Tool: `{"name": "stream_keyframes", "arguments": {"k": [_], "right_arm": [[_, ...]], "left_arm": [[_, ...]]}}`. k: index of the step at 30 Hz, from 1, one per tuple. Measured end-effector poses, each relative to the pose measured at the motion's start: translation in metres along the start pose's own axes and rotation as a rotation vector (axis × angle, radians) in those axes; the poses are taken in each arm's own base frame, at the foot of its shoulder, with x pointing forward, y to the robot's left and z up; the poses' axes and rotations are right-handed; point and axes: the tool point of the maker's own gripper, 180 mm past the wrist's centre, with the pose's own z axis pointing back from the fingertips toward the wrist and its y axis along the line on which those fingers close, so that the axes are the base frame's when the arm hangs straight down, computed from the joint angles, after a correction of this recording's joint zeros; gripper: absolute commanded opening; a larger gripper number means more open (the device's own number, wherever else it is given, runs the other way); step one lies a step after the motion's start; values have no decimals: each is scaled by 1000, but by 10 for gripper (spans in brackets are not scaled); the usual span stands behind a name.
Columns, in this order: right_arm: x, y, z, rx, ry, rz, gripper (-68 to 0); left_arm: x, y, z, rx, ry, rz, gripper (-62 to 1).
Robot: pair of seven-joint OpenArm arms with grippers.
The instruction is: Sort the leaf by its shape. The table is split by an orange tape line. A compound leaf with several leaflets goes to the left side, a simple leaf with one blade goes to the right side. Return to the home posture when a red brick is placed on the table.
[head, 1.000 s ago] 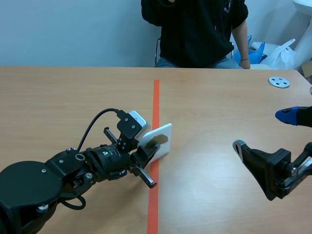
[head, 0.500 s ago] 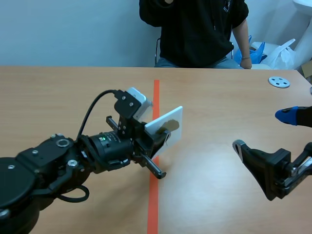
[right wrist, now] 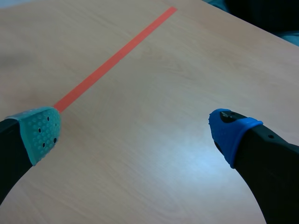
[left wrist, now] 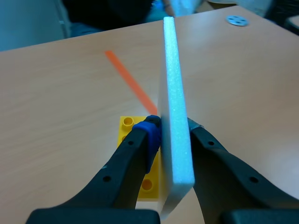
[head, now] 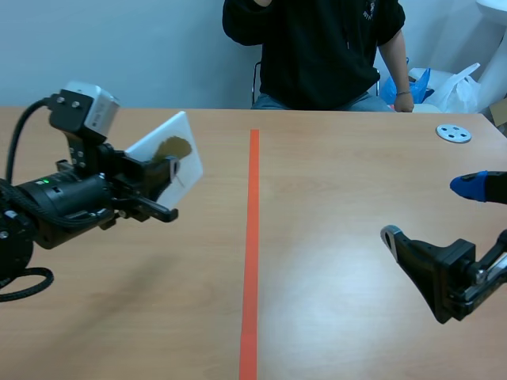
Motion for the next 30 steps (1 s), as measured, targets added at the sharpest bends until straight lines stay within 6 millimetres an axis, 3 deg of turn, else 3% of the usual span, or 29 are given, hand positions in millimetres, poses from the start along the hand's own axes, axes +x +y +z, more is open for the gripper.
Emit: {"name": "stream_keyframes", "arguments": {"k": [8,16,25,30], "right_arm": [[2,-9,3,-24,-4,8,4],[4,-11,3,-29,-10,2,4],[4,-11,3,-29,-9,2,4],[4,-11,3,-29,-9,2,4]], "left_arm": [[-4,71,19,222,-18,-8,-569],[-43,134,25,379,43,18,-569],[-61,183,26,492,37,53,-569],[-74,201,32,545,39,73,-568]]}}
